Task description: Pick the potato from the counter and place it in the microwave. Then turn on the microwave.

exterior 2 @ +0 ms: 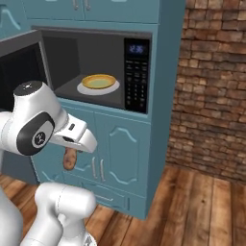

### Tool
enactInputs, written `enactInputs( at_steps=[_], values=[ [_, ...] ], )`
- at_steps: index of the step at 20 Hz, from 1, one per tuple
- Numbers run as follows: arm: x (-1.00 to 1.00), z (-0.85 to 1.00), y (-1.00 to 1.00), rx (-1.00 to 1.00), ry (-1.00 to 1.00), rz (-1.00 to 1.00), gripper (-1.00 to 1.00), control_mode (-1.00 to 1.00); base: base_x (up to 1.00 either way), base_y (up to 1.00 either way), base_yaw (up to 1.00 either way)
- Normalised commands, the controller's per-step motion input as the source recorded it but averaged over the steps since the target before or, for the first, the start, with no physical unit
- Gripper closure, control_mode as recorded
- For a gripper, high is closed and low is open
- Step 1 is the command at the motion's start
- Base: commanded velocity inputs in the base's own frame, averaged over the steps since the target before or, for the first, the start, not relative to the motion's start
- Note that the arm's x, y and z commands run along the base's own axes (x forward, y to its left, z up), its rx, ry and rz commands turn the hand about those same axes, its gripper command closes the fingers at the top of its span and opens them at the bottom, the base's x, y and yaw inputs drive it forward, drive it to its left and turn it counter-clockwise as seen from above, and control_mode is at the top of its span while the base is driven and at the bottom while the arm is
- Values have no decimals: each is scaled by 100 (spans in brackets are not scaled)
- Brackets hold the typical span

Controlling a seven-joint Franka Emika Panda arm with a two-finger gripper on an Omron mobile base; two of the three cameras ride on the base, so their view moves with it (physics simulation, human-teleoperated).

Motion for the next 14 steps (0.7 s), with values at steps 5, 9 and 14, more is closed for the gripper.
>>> enactInputs(
  at_steps=[5,9,14],
  values=[
    [0,0,0,0,0,0,100,100,30,32,-20],
    [0,0,0,0,0,0,100,100,27,40,-21],
    [0,0,0,0,0,0,100,100,27,39,-16]
  ],
)
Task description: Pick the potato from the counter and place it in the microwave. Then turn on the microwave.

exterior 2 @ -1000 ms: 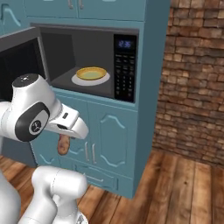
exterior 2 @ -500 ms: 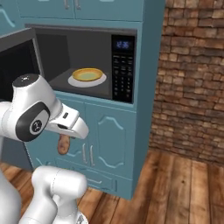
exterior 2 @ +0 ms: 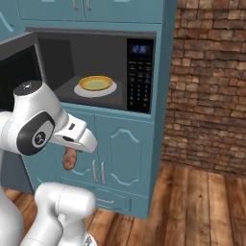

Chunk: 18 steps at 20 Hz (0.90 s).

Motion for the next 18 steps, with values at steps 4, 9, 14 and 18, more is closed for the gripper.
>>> enactInputs(
  at_steps=[4,9,14,18],
  values=[
    [0,0,0,0,0,0,100,100,31,34,-10],
    [0,0,0,0,0,0,100,100,36,20,-4],
    [0,0,0,0,0,0,100,100,38,18,0],
    [0,0,0,0,0,0,100,100,36,19,0]
  ],
)
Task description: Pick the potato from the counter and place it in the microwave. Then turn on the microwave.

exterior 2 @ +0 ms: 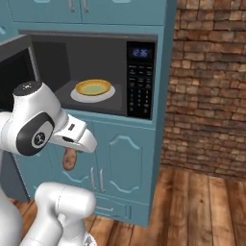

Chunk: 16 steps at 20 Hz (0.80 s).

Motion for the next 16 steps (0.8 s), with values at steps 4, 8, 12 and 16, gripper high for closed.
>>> enactInputs(
  at_steps=[4,8,12,16],
  values=[
    [0,0,0,0,0,0,100,100,35,17,0],
    [0,0,0,0,0,0,100,100,31,27,0],
    [0,0,0,0,0,0,100,100,31,31,0],
    [0,0,0,0,0,0,100,100,32,30,0]
  ],
)
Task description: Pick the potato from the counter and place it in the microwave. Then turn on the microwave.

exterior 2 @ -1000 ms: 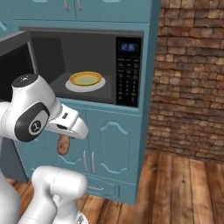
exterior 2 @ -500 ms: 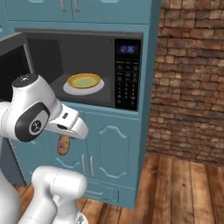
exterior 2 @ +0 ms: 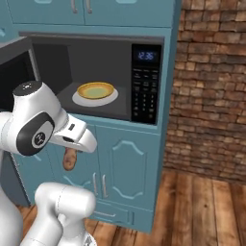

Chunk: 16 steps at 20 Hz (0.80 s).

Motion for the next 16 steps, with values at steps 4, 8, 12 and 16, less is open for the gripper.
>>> enactInputs(
  at_steps=[4,8,12,16],
  values=[
    [0,0,0,0,0,0,100,100,32,27,0],
    [0,0,0,0,0,0,100,100,31,27,0],
    [0,0,0,0,0,0,100,100,30,28,0],
    [0,0,0,0,0,0,100,100,29,27,0]
  ],
)
